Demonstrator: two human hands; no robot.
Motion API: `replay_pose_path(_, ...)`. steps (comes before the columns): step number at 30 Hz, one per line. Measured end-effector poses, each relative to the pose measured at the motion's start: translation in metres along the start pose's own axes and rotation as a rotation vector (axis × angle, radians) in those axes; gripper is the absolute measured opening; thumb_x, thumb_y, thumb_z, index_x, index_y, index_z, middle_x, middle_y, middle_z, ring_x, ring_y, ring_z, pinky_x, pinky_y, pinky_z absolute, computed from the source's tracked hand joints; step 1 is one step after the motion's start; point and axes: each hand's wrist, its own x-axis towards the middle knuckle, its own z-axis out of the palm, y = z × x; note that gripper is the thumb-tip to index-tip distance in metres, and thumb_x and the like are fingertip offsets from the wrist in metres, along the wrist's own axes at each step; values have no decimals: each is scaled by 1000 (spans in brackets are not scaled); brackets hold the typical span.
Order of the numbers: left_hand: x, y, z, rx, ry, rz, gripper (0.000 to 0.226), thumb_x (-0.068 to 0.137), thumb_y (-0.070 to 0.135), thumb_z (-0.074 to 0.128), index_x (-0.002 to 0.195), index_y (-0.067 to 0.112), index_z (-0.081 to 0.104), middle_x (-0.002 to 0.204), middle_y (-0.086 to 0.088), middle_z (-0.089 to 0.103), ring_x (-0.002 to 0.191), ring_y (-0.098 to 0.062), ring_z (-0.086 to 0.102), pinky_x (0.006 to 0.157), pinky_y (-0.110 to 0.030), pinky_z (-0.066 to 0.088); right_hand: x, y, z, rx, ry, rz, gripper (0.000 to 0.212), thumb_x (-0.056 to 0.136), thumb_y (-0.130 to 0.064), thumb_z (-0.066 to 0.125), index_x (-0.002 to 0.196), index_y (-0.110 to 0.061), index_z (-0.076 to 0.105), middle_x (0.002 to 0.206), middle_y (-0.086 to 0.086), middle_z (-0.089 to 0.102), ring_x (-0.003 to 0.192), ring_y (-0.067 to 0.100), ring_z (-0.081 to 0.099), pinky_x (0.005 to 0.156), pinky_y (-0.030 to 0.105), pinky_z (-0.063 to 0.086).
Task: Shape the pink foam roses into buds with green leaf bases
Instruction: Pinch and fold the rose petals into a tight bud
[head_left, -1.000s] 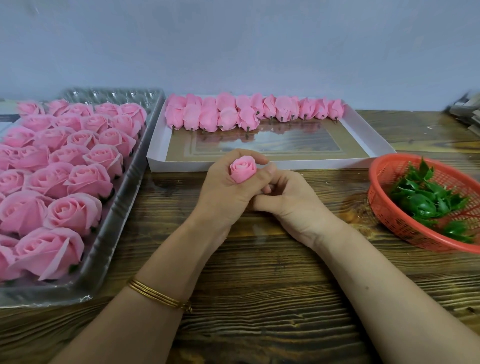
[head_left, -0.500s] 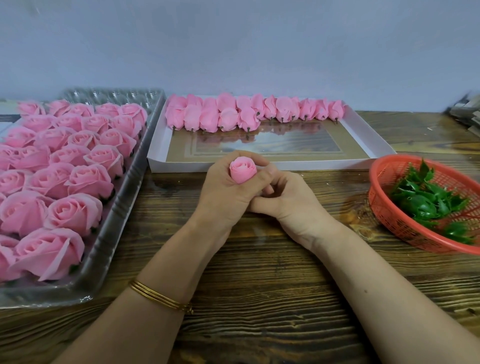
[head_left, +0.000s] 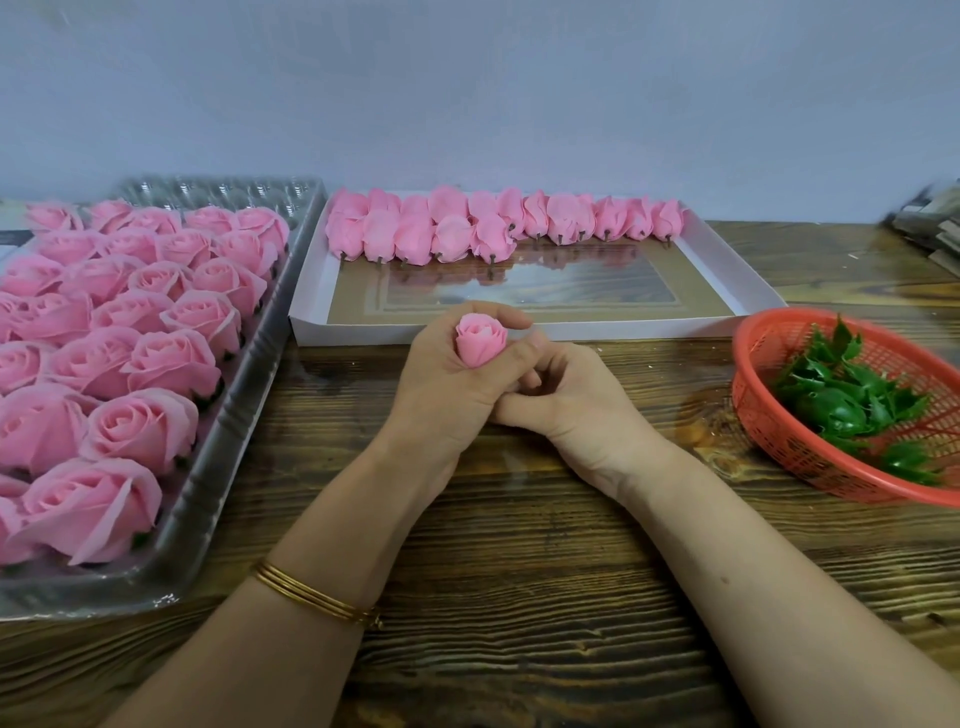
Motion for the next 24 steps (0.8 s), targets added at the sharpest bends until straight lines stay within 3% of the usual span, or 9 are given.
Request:
replay_pose_path(4, 0, -1, -1, 10, 13, 2, 11, 84, 5, 71, 90, 13, 65, 56, 0, 62, 54, -8, 60, 57, -21, 53, 2, 0, -1, 58, -13, 40, 29, 64, 5, 63, 53, -22, 63, 56, -6, 51, 67, 18, 48, 77, 39, 38)
replay_pose_path(7, 0, -2, -1, 63, 66, 58, 14, 85, 4, 71, 87, 16, 64, 57, 7, 63, 54, -4, 59, 52, -18, 50, 3, 1, -1, 155, -14, 87, 25, 59, 4, 55, 73, -11, 68, 62, 4, 55, 69, 22, 53, 74, 34, 44)
replay_pose_path(10, 1, -4, -1, 225, 156, 173, 17, 84, 6, 74, 85, 19, 63, 58, 17, 60, 55, 3, 55, 53, -11, 45, 6, -2, -4, 257, 105, 117, 23, 60, -5, 54, 81, -4, 64, 65, 6, 60, 64, 15, 58, 59, 23, 47)
replay_pose_path(13, 0, -6, -1, 375, 175, 228, 22, 82, 14, 77, 84, 30, 60, 64, 20, 60, 61, 3, 55, 59, -11, 43, 7, -5, -6, 279, 220, 100, 24, 67, -19, 61, 86, -5, 63, 64, 4, 59, 62, 12, 55, 58, 24, 44)
replay_pose_path(17, -2, -6, 0, 462, 138, 248, 24, 82, 17, 76, 84, 35, 59, 74, 22, 65, 69, 1, 61, 62, -12, 46, 5, -6, -2, 260, 253, 62, 9, 75, -25, 68, 72, -19, 63, 78, 3, 66, 77, 17, 61, 68, 29, 46)
replay_pose_path(20, -3, -7, 0, 480, 83, 228, 17, 83, 18, 75, 93, 24, 63, 83, 8, 70, 79, -7, 66, 69, -29, 56, 3, -6, 2, 257, 249, 52, 14, 83, -19, 72, 89, -10, 64, 92, 14, 67, 87, 23, 64, 80, 35, 51)
replay_pose_path(24, -4, -7, 0, 506, 72, 211, 23, 82, 14, 75, 97, 25, 63, 91, 10, 71, 87, -3, 66, 74, -21, 54, 2, -9, 7, 267, 277, 62, 25, 85, -6, 69, 106, 4, 62, 96, 22, 65, 90, 27, 63, 94, 43, 50)
